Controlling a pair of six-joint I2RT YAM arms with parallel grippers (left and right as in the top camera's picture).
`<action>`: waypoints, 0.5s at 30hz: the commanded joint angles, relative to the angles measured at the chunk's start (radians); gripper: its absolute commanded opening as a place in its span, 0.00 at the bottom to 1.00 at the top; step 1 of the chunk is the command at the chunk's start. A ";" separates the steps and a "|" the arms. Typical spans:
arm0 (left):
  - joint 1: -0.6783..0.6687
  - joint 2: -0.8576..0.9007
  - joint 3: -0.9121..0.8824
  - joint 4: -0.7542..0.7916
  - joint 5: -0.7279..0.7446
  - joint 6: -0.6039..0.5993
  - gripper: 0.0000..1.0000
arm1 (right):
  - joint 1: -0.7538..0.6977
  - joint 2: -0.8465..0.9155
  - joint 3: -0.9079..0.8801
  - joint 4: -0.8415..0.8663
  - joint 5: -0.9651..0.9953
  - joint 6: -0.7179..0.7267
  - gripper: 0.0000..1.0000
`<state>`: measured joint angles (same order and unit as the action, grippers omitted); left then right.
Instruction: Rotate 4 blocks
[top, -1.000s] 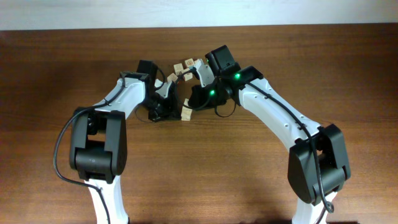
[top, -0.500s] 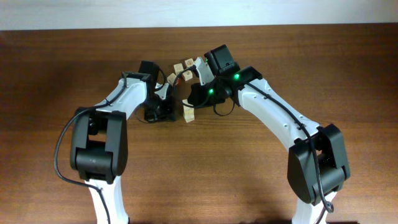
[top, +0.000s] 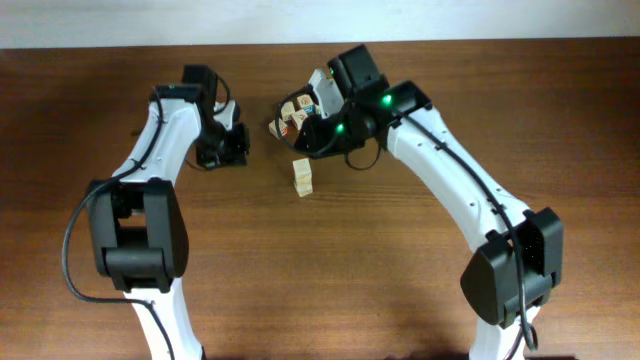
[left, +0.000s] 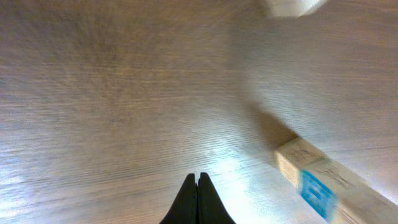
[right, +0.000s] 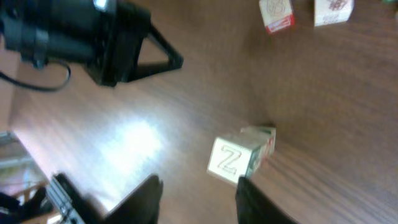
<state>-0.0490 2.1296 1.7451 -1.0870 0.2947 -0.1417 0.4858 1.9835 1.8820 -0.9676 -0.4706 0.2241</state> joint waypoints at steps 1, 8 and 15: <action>0.005 -0.187 0.185 -0.079 -0.048 0.113 0.00 | -0.025 -0.077 0.204 -0.168 0.170 -0.072 0.62; 0.003 -0.451 0.208 -0.112 -0.049 0.105 0.99 | -0.028 -0.393 0.470 -0.507 0.476 -0.089 0.98; 0.004 -0.451 0.207 -0.112 -0.049 0.105 0.99 | -0.028 -0.628 0.470 -0.615 0.475 -0.089 0.98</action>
<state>-0.0490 1.6768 1.9526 -1.1980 0.2459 -0.0452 0.4595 1.3663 2.3455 -1.5818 -0.0147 0.1436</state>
